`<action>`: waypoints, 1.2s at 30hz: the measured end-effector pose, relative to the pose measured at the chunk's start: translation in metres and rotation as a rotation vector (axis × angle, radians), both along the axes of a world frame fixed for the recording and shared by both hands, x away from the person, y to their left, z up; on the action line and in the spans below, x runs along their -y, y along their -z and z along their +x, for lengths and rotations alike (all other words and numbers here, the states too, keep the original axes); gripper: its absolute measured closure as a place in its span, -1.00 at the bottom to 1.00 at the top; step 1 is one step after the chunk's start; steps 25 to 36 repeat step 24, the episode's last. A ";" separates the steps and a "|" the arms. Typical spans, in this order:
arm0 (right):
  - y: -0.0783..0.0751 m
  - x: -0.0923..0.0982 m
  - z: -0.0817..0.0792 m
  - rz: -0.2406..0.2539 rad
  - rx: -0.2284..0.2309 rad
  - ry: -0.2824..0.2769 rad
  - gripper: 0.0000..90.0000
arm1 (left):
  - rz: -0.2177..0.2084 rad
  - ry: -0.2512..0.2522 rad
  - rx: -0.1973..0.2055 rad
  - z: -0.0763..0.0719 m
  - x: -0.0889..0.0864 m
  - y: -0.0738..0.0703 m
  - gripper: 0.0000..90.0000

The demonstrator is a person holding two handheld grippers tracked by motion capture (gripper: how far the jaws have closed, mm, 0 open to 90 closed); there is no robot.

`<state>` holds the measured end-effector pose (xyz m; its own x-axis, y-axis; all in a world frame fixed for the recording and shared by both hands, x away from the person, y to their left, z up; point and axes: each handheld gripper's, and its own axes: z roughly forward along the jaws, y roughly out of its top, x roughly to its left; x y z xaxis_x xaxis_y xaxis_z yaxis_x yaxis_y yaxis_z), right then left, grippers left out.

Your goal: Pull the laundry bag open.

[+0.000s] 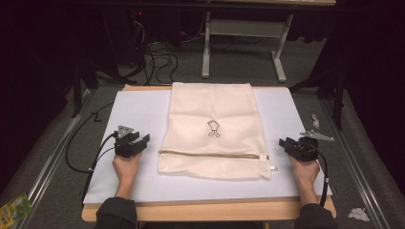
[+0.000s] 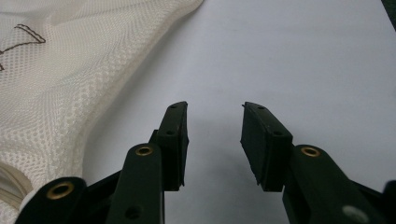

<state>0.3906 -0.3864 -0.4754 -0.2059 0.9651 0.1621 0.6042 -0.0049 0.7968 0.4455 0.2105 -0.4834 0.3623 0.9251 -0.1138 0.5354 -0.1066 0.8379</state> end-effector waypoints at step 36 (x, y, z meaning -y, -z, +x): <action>0.003 0.000 -0.001 -0.026 -0.002 0.094 -0.08 | 0.014 -0.006 -0.015 0.001 0.001 0.002 -0.04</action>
